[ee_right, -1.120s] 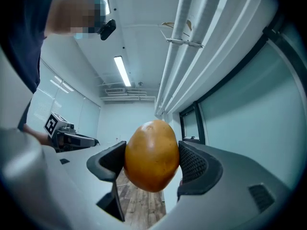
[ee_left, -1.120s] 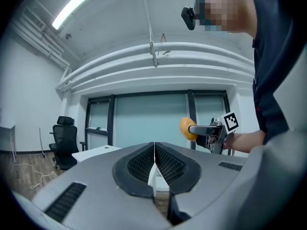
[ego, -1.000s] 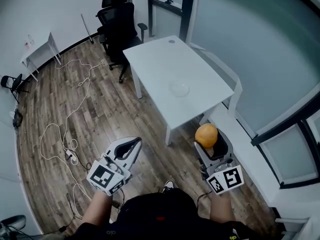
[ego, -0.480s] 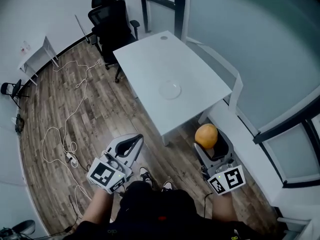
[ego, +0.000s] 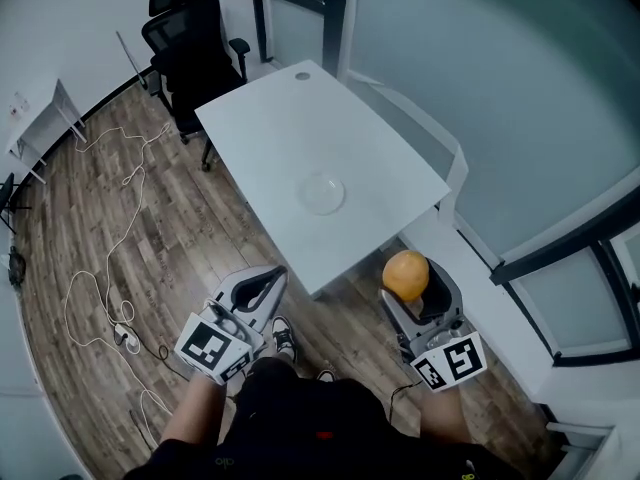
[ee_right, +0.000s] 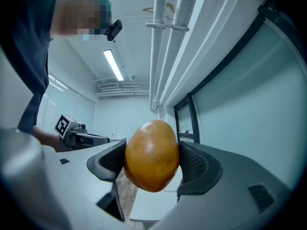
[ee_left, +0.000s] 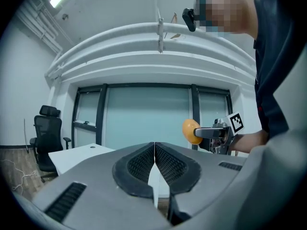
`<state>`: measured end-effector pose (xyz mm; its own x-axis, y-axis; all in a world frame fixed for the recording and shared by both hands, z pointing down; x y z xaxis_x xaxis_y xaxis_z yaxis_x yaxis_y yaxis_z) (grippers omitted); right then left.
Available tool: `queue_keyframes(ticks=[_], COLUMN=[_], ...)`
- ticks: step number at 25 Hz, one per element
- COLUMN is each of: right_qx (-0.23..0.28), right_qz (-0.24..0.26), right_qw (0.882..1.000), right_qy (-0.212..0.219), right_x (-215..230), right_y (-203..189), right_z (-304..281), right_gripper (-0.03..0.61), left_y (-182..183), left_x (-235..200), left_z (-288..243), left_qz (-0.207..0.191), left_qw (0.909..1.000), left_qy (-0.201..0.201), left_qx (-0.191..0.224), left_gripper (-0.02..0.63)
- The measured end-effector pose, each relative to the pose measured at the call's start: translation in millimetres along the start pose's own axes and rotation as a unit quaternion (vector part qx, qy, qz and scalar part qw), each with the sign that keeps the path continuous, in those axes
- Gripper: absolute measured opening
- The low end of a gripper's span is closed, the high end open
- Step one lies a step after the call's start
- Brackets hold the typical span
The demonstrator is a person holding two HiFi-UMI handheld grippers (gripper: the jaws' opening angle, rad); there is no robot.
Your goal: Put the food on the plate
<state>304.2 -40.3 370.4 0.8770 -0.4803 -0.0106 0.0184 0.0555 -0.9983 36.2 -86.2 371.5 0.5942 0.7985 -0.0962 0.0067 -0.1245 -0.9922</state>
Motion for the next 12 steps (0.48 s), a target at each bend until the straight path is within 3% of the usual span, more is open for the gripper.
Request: queue_keyframes(ticks=[4,12], right_qx=[-0.015,-0.046], right_qz=[-0.002,-0.021], right_qw=[1.000,0.999], right_qy=[-0.003,-0.017], right_x=[4,1], right_y=[-13,-42], right_z=[-61,-185], right_gripper=[0.347,0.348], left_y=[-1,-4], left_x=[-53,-166], left_z=[-9,-26], left_qz=[-0.006,0.027], left_qw=[0.9999,0.9995], left_qy=[-0.001,-0.008], left_qx=[-0.009,-0.015], left_gripper=[0.023,0.023])
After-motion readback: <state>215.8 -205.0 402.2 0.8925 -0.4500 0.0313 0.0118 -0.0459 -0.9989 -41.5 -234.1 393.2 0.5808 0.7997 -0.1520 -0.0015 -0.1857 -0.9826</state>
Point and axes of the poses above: the fingertips, and each gripper's own axes: z backward along the fingers, x to its right, y out of its top, the point moved 7 cm from there along z, backward along the fingers, and after that the axes turned 3 degrees about z, right-handed, at the moved point
